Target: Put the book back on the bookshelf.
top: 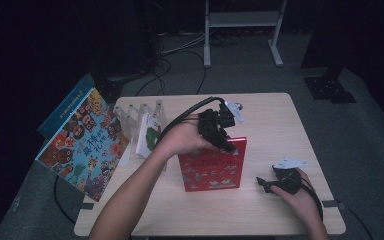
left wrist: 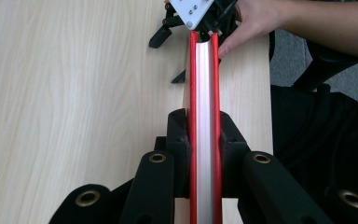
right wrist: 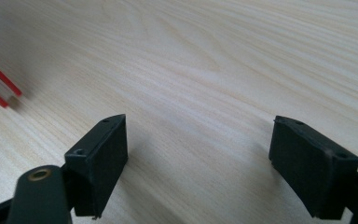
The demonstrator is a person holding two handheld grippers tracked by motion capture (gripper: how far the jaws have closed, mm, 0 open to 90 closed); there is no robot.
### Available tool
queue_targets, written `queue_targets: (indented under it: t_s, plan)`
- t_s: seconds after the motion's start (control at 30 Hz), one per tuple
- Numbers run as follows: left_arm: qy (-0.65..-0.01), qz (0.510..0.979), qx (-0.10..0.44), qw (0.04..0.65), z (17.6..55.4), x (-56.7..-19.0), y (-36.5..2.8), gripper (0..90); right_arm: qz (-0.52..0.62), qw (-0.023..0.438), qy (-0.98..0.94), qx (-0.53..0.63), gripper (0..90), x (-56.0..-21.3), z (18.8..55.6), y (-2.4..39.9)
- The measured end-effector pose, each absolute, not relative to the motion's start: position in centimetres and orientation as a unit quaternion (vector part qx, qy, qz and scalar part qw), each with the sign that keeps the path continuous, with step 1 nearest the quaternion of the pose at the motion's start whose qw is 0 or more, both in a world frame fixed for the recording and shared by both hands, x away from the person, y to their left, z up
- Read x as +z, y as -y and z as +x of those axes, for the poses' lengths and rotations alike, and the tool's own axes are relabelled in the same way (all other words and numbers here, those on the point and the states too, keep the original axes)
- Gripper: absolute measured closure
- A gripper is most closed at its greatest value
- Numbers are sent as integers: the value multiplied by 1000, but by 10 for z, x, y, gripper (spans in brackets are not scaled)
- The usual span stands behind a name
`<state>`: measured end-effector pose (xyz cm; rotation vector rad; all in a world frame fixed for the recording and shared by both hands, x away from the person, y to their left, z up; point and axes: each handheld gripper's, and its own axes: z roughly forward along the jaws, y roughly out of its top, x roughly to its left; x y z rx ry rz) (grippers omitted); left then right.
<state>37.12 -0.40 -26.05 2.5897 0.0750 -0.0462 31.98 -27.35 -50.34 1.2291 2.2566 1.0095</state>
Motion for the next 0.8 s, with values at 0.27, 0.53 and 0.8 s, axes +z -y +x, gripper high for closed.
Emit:
queue_targets:
  t_s: [0.27, 0.53, 0.8]
  plan:
    - [-66, 956, -1, 286, 368, -251, -40, 788, 436, 189, -803, 358, 173, -503, 320, 273]
    - [-117, 947, 16, 300, 359, -243, -88, 788, 435, 185, -806, 355, 123, -504, 322, 272]
    - [-171, 937, 39, 304, 343, -232, -144, 788, 432, 185, -808, 356, 122, -504, 325, 274]
